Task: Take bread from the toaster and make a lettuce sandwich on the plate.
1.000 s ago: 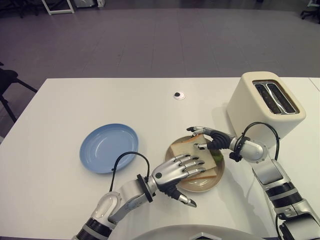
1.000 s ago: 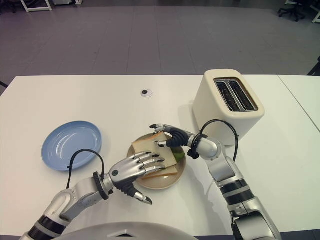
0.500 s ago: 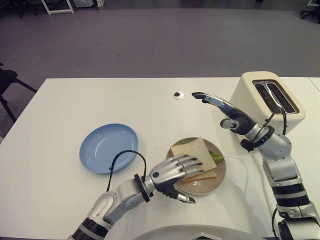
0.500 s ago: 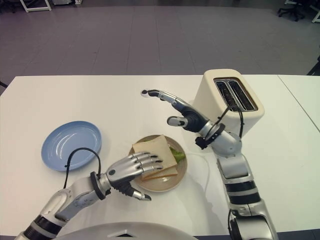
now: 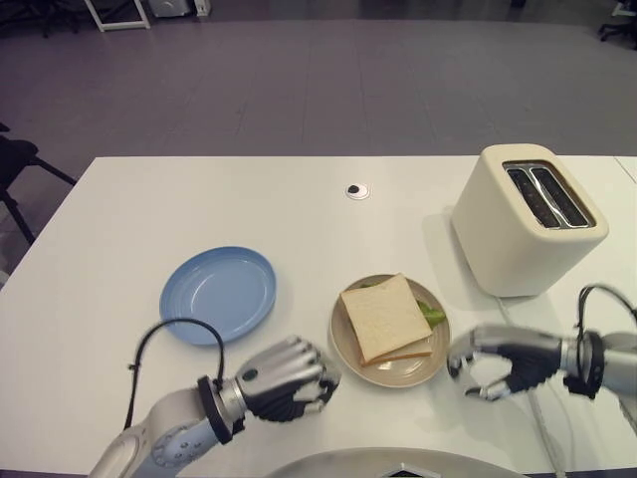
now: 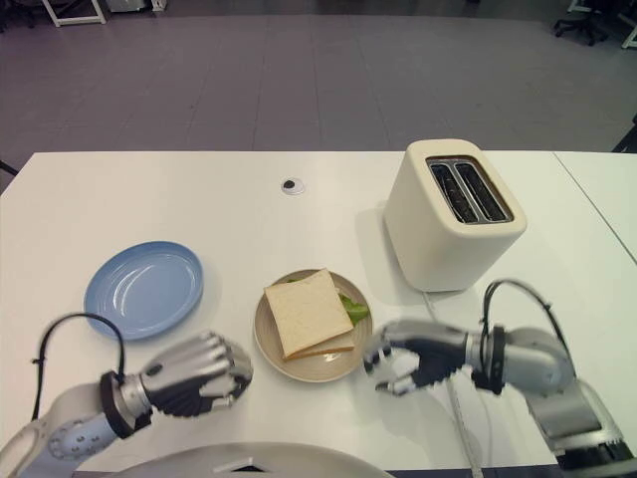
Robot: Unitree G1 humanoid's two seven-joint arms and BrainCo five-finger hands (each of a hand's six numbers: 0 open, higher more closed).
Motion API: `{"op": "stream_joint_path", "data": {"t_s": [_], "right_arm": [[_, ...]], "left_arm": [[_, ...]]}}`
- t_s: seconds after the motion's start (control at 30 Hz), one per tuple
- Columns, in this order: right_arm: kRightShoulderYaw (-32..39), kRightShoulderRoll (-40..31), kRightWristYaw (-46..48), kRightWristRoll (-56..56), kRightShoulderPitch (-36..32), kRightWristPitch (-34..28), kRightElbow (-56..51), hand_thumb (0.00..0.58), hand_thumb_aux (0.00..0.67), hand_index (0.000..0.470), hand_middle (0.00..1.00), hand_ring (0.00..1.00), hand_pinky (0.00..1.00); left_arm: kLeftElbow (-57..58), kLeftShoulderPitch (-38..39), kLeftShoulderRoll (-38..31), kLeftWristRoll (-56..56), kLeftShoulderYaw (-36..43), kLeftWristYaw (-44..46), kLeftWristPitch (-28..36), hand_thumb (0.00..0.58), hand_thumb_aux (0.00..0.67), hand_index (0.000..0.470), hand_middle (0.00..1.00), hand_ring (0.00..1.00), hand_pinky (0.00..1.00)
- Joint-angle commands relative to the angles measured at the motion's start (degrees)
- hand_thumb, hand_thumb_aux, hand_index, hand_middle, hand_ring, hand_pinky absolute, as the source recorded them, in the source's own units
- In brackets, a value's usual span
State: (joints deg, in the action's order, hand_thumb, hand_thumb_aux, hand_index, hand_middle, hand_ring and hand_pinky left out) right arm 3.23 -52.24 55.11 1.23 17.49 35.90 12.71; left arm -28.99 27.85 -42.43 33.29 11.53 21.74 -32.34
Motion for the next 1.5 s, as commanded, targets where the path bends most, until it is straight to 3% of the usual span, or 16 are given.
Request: {"op": "stream_joint_path", "data": {"t_s": [0.03,0.3,0.6,0.8,0.97,1.0,1.03,1.07,1.13,1.17,1.2,1.23,1.27,1.3,1.33,1.5], "right_arm": [[3.19,-0.71,-0.51,7.28,0.76,1.04,-0.48,0.58,0.67,0.47,1.0,1.0,1.0],[10.37,6.63,-13.94,29.25,-5.89,0.63,-11.93,0.58,0.67,0.47,0.99,0.99,0.99],[18.56,20.2,-29.78,36.11,-23.3,-2.41,-33.05,0.58,0.67,0.47,0.96,0.96,0.96],[21.43,26.25,-38.82,37.08,-33.82,-2.57,-46.02,0.58,0.67,0.47,0.96,0.96,0.96],[21.73,25.22,-44.74,36.51,-34.71,0.87,-46.67,0.58,0.67,0.47,0.83,0.83,0.83],[21.06,24.5,-45.54,35.88,-34.26,1.64,-45.46,0.574,0.604,0.424,0.83,0.83,0.83],[19.85,23.46,-46.24,34.64,-33.32,2.56,-43.02,0.516,0.447,0.313,0.83,0.83,0.83],[18.23,22.1,-47.44,32.97,-32.09,4.9,-39.88,0.0,0.0,0.0,0.62,0.62,0.62],[15.02,18.62,-48.99,28.56,-28.15,11.54,-33.3,0.0,0.0,0.0,0.0,0.0,0.0],[14.22,16.83,-48.37,25.03,-25.42,14.8,-29.91,0.0,0.0,0.0,0.0,0.0,0.0],[14.52,14.79,-46.66,19.61,-22.06,17.38,-25.8,0.0,0.0,0.0,0.0,0.0,0.0],[15.31,13.45,-44.83,13.07,-19.05,18.25,-21.59,0.0,0.0,0.0,0.0,0.0,0.0],[16.06,12.94,-43.53,7.75,-17.11,18.13,-18.17,0.0,0.0,0.0,0.0,0.0,0.0],[16.66,12.99,-42.31,3.47,-16.13,17.41,-15.78,0.0,0.0,0.0,0.0,0.0,0.0],[17.03,14.57,-41.4,-1.22,-16.18,15.42,-14.35,0.0,0.0,0.0,0.0,0.0,0.0],[14.51,21.6,-38.63,-14.87,-16.71,8.34,-14.39,0.0,0.0,0.0,0.0,0.0,0.0]], "left_arm": [[3.04,-0.8,0.39,5.51,5.2,4.54,1.94,0.58,0.67,0.47,1.0,1.0,1.0],[13.65,-11.24,6.53,16.67,13.07,4.86,5.41,0.58,0.67,0.47,1.0,1.0,1.0],[27.63,-26.06,13.22,19.39,13.35,-2.76,12.83,0.58,0.67,0.47,1.0,1.0,1.0],[38.61,-33.77,13.2,18.81,13.33,-10.81,12.65,0.58,0.67,0.47,1.0,1.0,1.0],[40.4,-34.94,11.79,18.31,13.14,-17.45,10.8,0.58,0.67,0.47,1.0,1.0,1.0],[38.82,-34.22,11.21,17.73,12.62,-18.21,10.32,0.58,0.67,0.47,1.0,1.0,1.0],[35.64,-32.51,10.38,16.78,11.79,-18.27,9.9,0.58,0.67,0.47,1.0,1.0,1.0],[30.54,-29.73,9.17,15.47,10.65,-18.51,8.8,0.58,0.67,0.47,1.0,1.0,1.0],[17.64,-21.83,7.26,11.55,7.41,-19.48,6.1,0.58,0.67,0.47,1.0,1.0,1.0],[11.94,-17.77,7.29,7.49,5.97,-19.87,4.63,0.58,0.67,0.47,1.0,1.0,1.0],[7.1,-13.68,7.79,1.74,4.92,-20.26,3.28,0.571,0.589,0.413,0.85,0.85,0.85],[3.96,-10.32,8.71,-4.39,3.87,-20.97,1.96,0.553,0.525,0.369,0.22,0.22,0.22],[2.42,-7.71,9.7,-10.34,2.97,-21.84,0.43,0.505,0.428,0.3,0.0,0.0,0.0],[1.97,-5.85,10.52,-15.27,2.21,-22.34,-0.95,0.36,0.257,0.181,0.0,0.0,0.0],[3.08,-5.29,11.53,-19.71,1.24,-22.48,-1.88,0.023,0.013,0.009,0.0,0.0,0.0],[10.83,-8.32,15.63,-35.48,-0.54,-18.31,-2.54,0.0,0.0,0.0,0.0,0.0,0.0]]}}
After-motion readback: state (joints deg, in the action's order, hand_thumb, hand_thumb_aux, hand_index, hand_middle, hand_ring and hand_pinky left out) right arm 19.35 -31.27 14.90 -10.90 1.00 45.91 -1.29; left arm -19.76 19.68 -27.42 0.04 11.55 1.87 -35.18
